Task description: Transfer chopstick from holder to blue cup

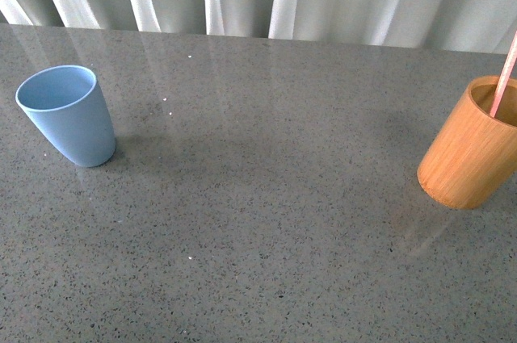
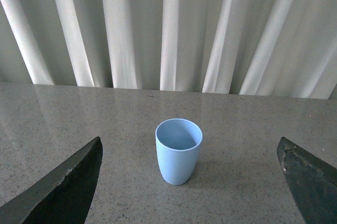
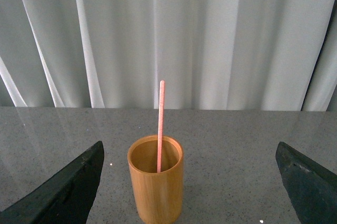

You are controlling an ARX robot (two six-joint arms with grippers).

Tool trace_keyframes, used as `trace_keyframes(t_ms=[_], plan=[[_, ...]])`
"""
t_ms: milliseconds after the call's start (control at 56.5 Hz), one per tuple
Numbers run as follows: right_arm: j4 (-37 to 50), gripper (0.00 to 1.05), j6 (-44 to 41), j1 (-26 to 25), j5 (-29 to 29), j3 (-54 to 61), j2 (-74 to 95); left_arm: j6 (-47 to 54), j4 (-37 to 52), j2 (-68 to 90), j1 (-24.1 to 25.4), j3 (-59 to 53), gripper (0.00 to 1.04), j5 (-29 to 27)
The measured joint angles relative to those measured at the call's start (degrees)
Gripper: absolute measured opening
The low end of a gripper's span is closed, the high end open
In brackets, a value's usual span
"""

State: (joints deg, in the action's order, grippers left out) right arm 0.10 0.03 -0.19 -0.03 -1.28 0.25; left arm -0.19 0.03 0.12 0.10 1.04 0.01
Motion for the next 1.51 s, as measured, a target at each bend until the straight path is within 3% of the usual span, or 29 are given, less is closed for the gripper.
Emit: trace_keyframes(t_ms=[1505], plan=[[0.0, 0.95, 0.0, 0.0, 0.0, 0.0, 0.0, 0.0, 0.0, 0.0, 0.0, 0.0, 0.98, 0.0]])
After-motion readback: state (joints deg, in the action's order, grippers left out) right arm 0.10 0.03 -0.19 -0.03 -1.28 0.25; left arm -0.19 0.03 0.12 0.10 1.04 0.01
